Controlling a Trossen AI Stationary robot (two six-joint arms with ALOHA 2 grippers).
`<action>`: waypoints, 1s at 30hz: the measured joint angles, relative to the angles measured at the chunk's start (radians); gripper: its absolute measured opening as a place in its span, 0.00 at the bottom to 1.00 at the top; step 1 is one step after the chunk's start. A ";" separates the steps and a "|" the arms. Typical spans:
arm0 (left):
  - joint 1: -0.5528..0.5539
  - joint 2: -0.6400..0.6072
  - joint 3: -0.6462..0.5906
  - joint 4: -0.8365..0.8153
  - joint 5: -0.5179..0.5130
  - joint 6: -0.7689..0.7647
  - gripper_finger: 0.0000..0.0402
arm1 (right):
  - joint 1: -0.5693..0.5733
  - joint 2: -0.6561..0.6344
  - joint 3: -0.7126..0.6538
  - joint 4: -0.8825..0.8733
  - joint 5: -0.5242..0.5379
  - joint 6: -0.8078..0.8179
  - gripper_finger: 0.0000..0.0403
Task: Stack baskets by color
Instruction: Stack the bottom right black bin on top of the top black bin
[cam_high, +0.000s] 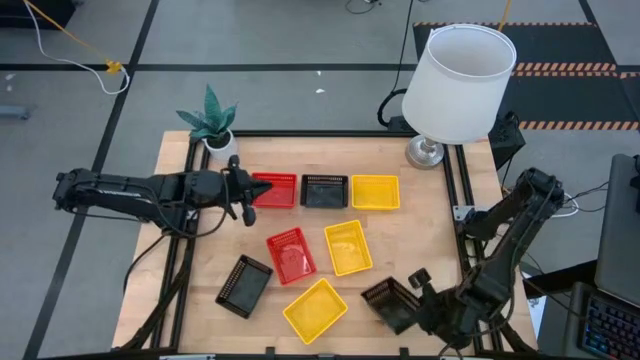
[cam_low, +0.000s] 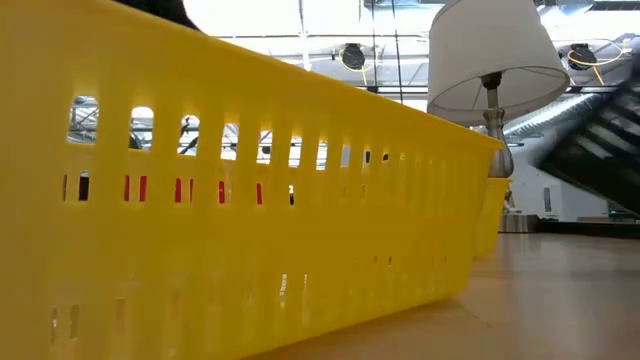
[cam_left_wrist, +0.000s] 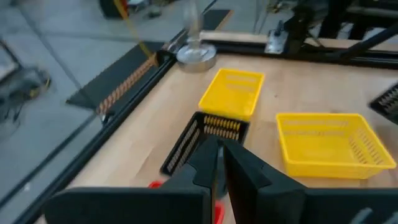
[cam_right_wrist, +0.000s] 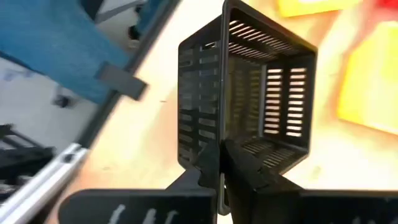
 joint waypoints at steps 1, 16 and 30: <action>-0.010 0.005 0.000 0.008 0.001 0.018 0.08 | 0.003 -0.010 0.000 -0.016 0.020 0.001 0.00; -0.072 0.085 -0.001 0.196 0.026 0.154 0.08 | 0.009 -0.044 0.000 -0.065 0.162 -0.067 0.00; -0.073 0.085 -0.001 0.211 0.035 0.151 0.08 | -0.025 -0.182 0.000 -0.067 0.479 -0.541 0.00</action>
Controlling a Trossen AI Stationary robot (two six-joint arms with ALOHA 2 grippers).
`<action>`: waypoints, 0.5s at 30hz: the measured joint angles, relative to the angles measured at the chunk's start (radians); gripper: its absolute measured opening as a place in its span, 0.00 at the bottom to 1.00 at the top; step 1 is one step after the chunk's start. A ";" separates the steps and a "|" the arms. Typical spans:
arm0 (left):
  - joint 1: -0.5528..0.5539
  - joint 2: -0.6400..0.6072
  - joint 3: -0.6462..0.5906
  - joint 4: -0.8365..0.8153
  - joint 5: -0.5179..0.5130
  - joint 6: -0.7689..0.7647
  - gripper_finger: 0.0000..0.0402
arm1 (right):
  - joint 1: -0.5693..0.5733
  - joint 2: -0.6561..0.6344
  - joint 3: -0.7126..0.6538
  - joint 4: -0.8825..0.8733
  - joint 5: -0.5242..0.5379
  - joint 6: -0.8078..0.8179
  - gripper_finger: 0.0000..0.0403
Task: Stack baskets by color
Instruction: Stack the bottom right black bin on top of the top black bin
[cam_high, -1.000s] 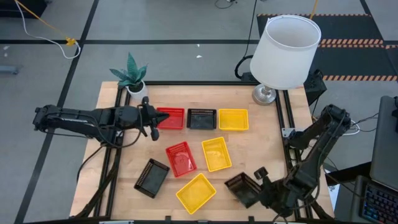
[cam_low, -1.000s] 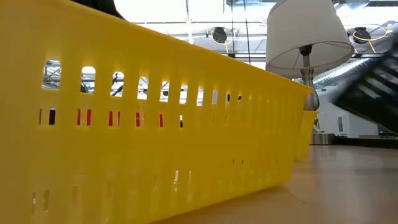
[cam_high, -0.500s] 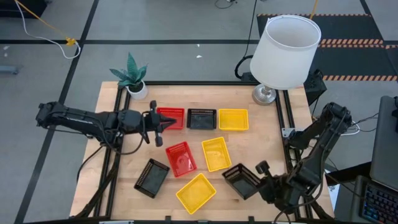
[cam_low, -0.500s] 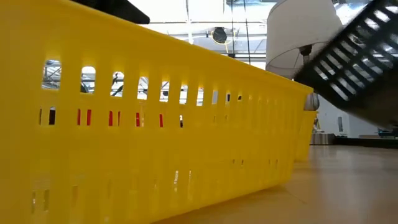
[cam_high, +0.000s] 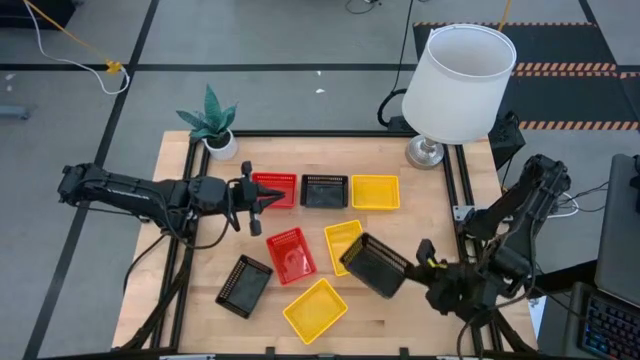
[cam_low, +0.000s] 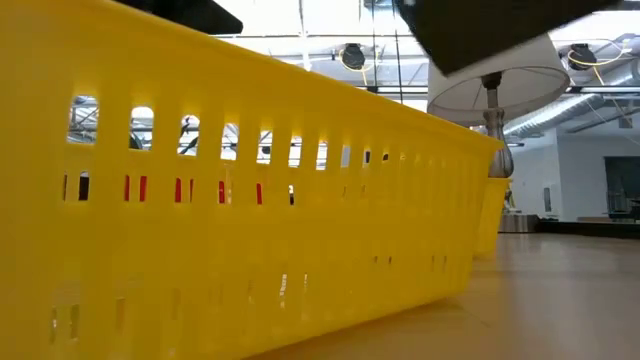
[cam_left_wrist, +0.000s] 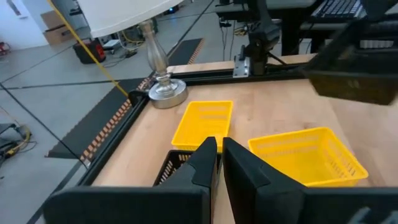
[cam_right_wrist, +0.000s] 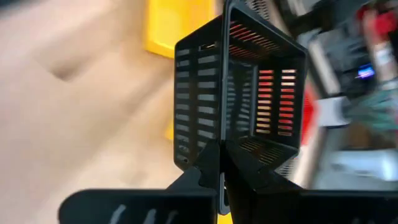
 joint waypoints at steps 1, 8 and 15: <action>0.000 0.000 0.000 0.000 0.015 -0.003 0.08 | -0.013 -0.007 0.000 0.000 0.021 -0.051 0.00; -0.051 0.018 0.000 0.045 0.060 0.006 0.15 | -0.137 -0.035 0.000 0.037 0.076 -0.307 0.00; -0.154 0.116 0.111 0.044 0.062 0.071 0.39 | -0.266 -0.038 -0.066 0.236 0.057 -0.547 0.00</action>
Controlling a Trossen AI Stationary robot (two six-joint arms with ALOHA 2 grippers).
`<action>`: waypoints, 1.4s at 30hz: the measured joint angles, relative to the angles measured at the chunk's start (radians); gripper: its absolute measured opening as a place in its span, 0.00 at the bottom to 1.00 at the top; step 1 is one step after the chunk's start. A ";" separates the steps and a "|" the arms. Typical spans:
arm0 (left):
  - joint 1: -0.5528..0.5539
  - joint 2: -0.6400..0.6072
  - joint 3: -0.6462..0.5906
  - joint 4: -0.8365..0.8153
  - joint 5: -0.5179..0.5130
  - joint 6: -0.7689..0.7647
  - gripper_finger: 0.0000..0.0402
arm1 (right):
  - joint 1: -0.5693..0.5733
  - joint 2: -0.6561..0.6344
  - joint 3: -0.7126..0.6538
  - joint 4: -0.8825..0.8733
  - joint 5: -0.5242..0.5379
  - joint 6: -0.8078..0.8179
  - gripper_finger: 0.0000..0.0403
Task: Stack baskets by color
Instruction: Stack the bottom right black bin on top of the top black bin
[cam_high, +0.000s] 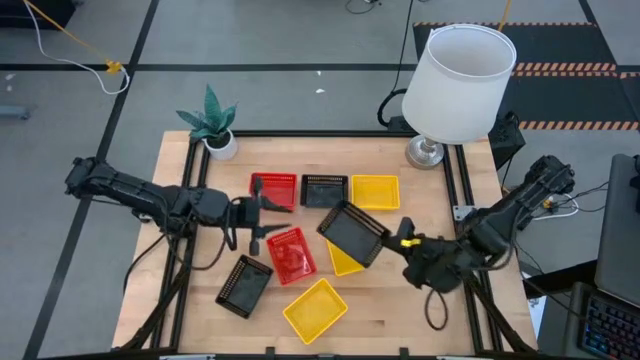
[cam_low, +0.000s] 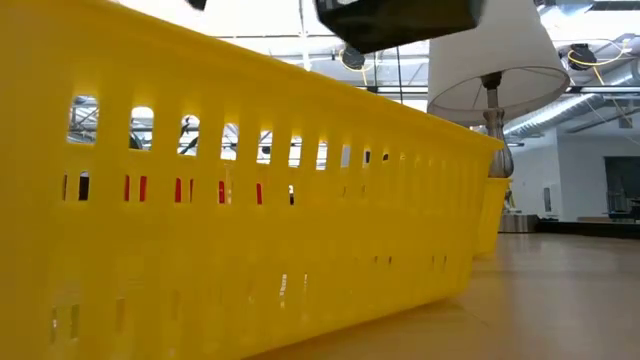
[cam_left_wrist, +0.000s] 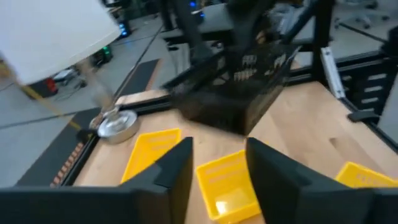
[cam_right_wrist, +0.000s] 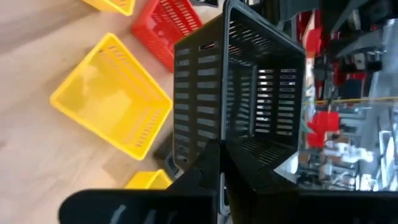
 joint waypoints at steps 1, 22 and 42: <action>-0.013 0.024 0.024 -0.005 -0.003 0.012 0.42 | -0.018 -0.003 -0.025 0.043 -0.026 -0.038 0.00; -0.066 0.499 0.460 -0.370 -0.077 0.063 0.51 | -0.232 -0.080 -0.294 0.432 -0.331 -0.335 0.00; -0.073 0.496 0.481 -0.434 -0.011 0.023 0.51 | -0.232 -0.079 -0.294 0.424 -0.328 -0.314 0.00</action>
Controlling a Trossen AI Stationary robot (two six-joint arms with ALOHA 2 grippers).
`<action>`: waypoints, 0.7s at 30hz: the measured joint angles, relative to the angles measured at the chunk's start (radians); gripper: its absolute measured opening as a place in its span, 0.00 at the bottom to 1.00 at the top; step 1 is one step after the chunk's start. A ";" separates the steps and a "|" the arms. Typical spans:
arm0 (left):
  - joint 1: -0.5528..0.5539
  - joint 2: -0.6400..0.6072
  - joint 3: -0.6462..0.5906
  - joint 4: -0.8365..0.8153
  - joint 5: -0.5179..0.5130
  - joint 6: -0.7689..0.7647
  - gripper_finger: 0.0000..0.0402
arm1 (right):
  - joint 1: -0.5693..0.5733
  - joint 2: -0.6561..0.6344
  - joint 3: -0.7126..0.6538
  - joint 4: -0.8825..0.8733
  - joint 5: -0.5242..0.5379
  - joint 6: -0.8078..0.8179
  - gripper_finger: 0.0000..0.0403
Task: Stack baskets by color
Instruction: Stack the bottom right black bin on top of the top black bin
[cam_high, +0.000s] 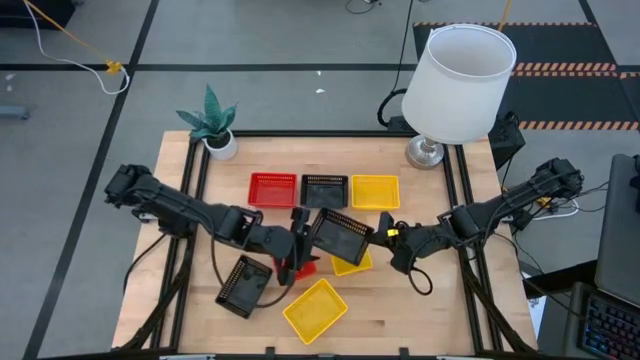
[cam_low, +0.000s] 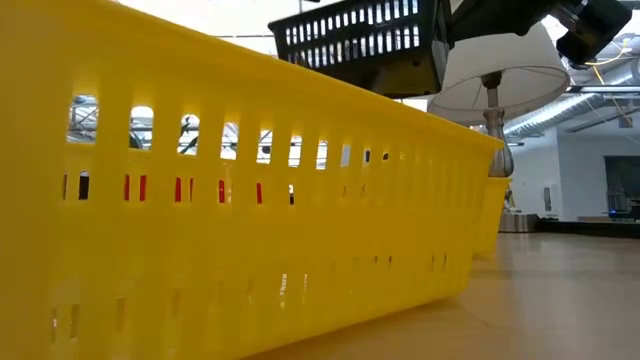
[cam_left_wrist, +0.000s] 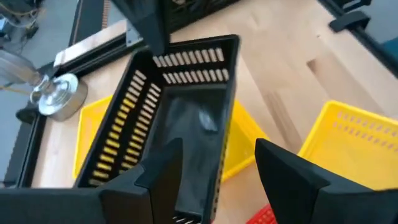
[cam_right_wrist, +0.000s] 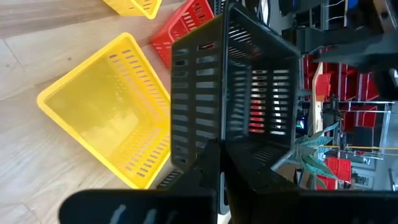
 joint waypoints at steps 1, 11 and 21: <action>0.006 0.004 0.000 -0.006 0.000 -0.005 0.51 | 0.000 0.000 0.000 0.000 0.000 0.003 0.00; 0.048 0.025 -0.002 -0.039 0.049 0.020 0.43 | -0.020 0.000 0.000 0.000 0.000 0.029 0.00; 0.069 0.030 -0.001 -0.081 0.052 0.032 0.16 | -0.019 0.000 0.000 0.000 0.000 0.037 0.01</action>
